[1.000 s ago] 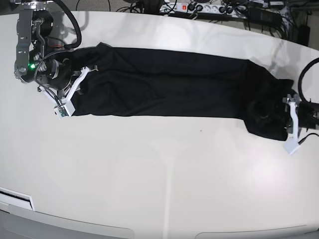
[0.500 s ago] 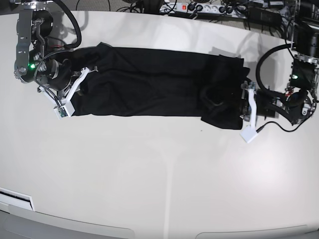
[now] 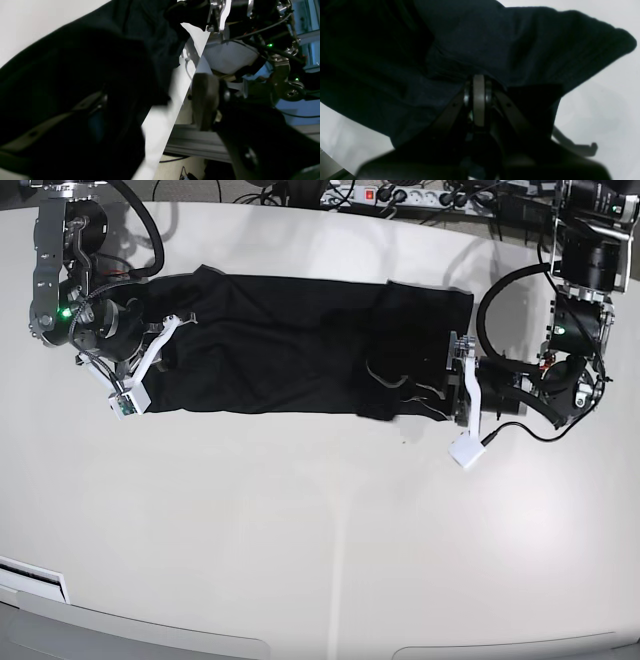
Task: Layout the t-shirt on the table in an organized manner, then fold the t-shirt properly
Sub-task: 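Fold the strip's end held by the left gripper toward the right gripper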
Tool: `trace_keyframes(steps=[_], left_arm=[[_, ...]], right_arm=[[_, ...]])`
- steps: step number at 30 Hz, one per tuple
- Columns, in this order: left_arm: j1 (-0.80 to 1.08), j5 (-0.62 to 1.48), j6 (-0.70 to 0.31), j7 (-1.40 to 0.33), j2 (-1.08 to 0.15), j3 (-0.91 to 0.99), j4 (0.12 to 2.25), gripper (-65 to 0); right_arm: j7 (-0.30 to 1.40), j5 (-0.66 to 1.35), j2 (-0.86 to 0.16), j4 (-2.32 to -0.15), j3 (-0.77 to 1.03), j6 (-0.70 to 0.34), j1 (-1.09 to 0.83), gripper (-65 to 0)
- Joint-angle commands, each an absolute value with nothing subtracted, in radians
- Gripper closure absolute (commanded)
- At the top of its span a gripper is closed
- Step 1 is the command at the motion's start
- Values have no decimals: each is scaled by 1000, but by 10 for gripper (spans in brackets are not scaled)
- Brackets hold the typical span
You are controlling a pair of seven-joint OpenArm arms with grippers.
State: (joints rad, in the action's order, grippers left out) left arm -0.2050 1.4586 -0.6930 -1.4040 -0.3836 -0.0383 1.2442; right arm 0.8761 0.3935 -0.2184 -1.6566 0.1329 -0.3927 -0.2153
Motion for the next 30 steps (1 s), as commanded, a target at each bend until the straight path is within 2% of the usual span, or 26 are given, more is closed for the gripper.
trace_keyframes(steps=[1,4,5,7,8,10,13,14,21,25,28,29,30], left_arm=[[-225,1484,-698,-1391,-390,-32,1260,-422],[-236,1484,-698,-1387,-391,-31,1261,-420],[-242,1484,-698,-1384,-394,-30,1261,-420],[-250,1484,-698,-1367,-396,-17,1261,-408],[-253,1484,-698,-1361,-396,-2,1261,-379],[-258,1484,-698,-1362,-396,45,1261,-275],[-258,1484,-698,-1368,-396,112,1260,-23],[-258,1484,-698,-1380,-397,129,1260,0],[-251,1363,-698,-1372,-401,278,1260,0],[-205,1271,-698,-1340,-402,276,1259,0],[-174,1295,-698,-1356,-402,269,1259,0],[-167,1312,-698,-1375,-402,269,1259,-14],[-162,1341,-698,-1396,-405,268,1259,-91]], right_arm=[[858,404,-228,-1674,136,-393,-204,-53],[861,404,-228,-1674,137,-394,-198,-212],[861,405,-228,-1675,138,-394,-192,-245],[861,404,-228,-1688,139,-392,-184,-255],[861,404,-228,-1704,141,-388,-182,-255],[866,404,-228,-1759,147,-369,-183,-255],[901,404,-228,-1868,173,-347,-183,-255],[912,405,-229,-1902,183,-346,-183,-255],[956,405,-230,-1970,212,-344,-206,-255],[955,404,-230,-1970,212,-343,-222,-255],[954,405,-230,-1970,212,-340,-218,-255],[951,405,-230,-1970,212,-340,-218,-255],[950,405,-230,-1970,210,-340,-219,-255]])
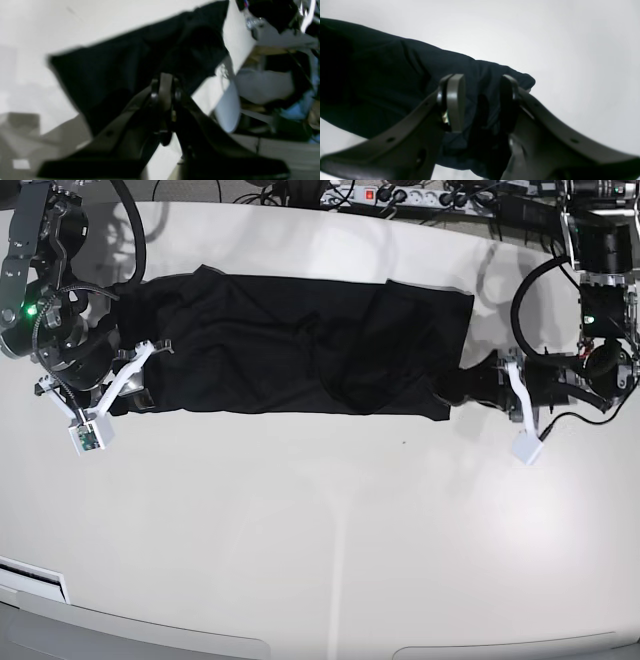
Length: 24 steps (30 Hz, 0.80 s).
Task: Layout the t-shirt on the table in an organized manner, then fold the t-shirt properly
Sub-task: 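Fold the strip's end held by the left gripper toward the right gripper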
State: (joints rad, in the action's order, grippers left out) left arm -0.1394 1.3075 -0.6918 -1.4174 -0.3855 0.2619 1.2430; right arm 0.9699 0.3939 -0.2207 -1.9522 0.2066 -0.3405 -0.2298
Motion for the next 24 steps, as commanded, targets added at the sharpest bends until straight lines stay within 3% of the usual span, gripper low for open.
trace_keyframes(steps=[1,3,4,13,15,20,24], left_arm=[[-160,1367,-698,-1396,-407,268,1259,-180],[-148,1406,-698,-1396,-410,268,1259,-335],[-140,1420,-698,-1396,-410,265,1259,-369],[-98,1334,-698,-1396,-410,78,1259,-373],[-98,1336,-698,-1396,-410,50,1259,-330],[-98,1443,-698,-1396,-410,40,1260,-59],[-97,1484,-698,-1396,-405,39,1260,-40]], right_arm=[[951,405,-230,-1970,210,-340,-220,-255],[951,404,-230,-1970,210,-340,-219,-255],[951,405,-230,-1970,210,-340,-219,-255],[942,405,-230,-1970,210,-340,-219,-255],[943,404,-230,-1970,210,-340,-219,-255],[943,404,-230,-1970,210,-340,-219,-255],[943,404,-230,-1970,210,-340,-219,-255]])
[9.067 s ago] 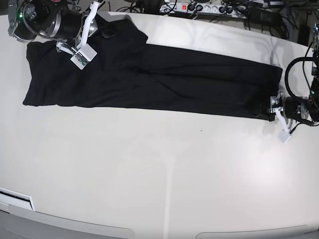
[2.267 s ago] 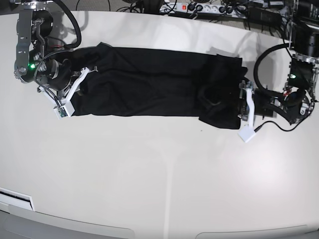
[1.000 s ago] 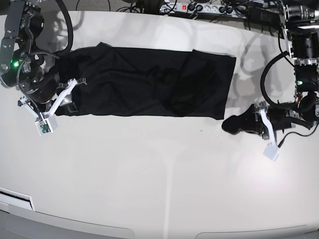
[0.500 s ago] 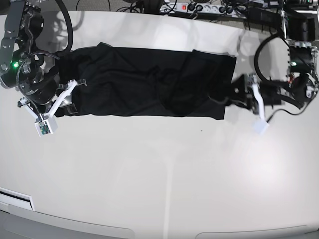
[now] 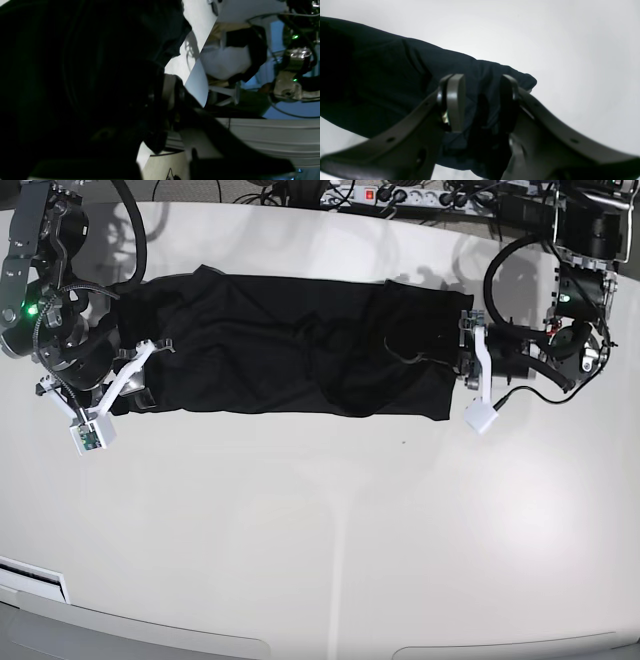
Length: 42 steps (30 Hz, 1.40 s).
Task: Layout the t-shirt on the table in an organized manner, then fold the t-shirt properly
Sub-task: 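Fold the strip's end held by the left gripper toward the right gripper, then press and smooth the folded end with the left gripper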
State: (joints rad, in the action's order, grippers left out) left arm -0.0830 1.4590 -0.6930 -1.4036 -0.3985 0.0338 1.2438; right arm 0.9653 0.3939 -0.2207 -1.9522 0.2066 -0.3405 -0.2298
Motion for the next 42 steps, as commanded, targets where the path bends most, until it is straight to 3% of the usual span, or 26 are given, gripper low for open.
trace_keyframes(steps=[1,14,21,31,42], left_arm=[[-97,1484,-698,-1396,-401,39,1259,-40],[-97,1484,-698,-1396,-374,39,1260,-60],[-97,1484,-698,-1396,-379,39,1296,-313],[-83,1484,-698,-1396,-345,39,1507,-316],[13,1484,-698,-1396,-274,-81,1512,-314]], right_arm=[[942,405,-230,-1970,210,-340,-219,-255],[943,404,-230,-1968,210,-340,-219,-255],[944,389,-229,-1968,210,-338,-222,-255],[942,389,-227,-1968,210,-329,-222,-255],[924,389,-227,-1968,210,-328,-222,-255]])
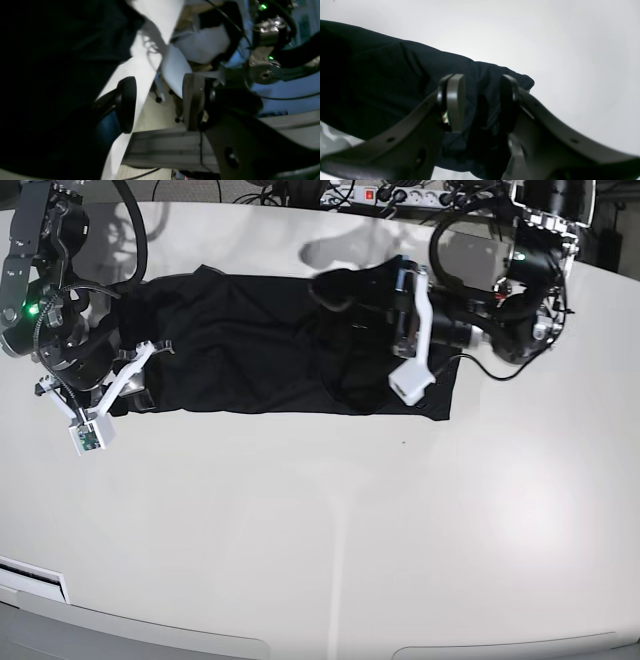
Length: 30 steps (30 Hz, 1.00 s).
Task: Layout the t-shirt on the table in an organized manner, then fold the t-shirt properly
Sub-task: 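Press and smooth the folded end with the left gripper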
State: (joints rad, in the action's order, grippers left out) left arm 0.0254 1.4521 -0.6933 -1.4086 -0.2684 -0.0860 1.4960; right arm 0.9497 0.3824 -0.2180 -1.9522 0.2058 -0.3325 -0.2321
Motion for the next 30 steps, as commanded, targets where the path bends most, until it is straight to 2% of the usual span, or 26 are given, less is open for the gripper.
trace_keyframes(steps=[1,5,6,7,9,10,20,25,28,30], left_arm=[[12,1484,-698,-1396,-270,-98,1512,-314],[6,1484,-698,-1396,-266,-145,1513,-307],[2,1484,-698,-1396,-266,-143,1515,-277],[-6,1484,-698,-1396,-266,-137,1523,-213],[-27,1484,-698,-1396,-266,-101,1542,-17],[-36,1484,-698,-1396,-266,-68,1554,0],[-82,1467,-698,-1396,-284,348,1586,0],[-46,1414,-698,-1396,-316,367,1586,0],[-21,1275,-698,-1396,-339,367,1586,0],[-3,1149,-698,-1332,-341,368,1586,0]], right_arm=[[925,389,-227,-1968,210,-328,-222,-255],[925,389,-228,-1968,210,-327,-222,-255],[925,389,-228,-1967,210,-328,-221,-255],[925,389,-228,-1967,210,-328,-221,-255],[925,389,-228,-1967,210,-328,-222,-255],[925,389,-228,-1967,210,-328,-222,-255],[923,389,-228,-1966,210,-328,-235,-255],[913,392,-227,-1966,210,-328,-236,-255],[912,392,-227,-1966,210,-328,-236,-255],[909,393,-227,-1966,210,-328,-236,-255]])
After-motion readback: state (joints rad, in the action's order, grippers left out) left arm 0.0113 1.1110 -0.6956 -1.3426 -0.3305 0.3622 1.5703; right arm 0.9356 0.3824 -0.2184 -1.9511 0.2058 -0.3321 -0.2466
